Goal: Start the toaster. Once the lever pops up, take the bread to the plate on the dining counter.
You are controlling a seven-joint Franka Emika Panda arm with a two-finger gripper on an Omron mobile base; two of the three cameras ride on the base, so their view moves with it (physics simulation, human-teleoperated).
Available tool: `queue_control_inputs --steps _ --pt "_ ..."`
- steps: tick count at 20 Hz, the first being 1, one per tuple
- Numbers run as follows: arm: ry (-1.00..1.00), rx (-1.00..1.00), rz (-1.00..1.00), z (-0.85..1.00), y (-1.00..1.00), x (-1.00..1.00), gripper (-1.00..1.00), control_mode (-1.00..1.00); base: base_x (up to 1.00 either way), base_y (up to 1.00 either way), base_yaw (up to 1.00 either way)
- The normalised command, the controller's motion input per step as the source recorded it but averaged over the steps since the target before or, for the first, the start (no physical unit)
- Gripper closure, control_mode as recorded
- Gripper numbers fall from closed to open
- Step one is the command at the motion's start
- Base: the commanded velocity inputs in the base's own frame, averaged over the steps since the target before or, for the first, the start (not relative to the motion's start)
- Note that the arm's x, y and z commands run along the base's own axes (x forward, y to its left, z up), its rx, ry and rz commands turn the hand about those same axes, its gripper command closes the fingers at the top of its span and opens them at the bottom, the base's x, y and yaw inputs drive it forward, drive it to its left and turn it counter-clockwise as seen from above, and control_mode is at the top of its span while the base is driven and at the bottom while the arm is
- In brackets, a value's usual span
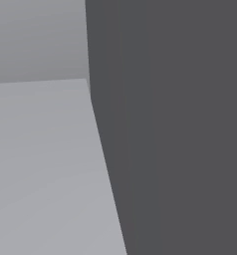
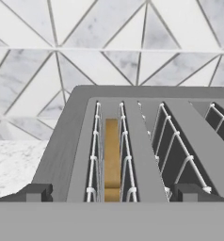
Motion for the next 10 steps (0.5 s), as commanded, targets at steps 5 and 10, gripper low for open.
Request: queue_control_inputs --steps 5,10 --pt "0.00 0.00 0.00 0.00 0.00 0.00 -1.00 -1.00 0.00 0.00 0.00" --pt "0.00 0.00 0.00 0.00 0.00 0.00 -1.00 -1.00 0.00 0.00 0.00"
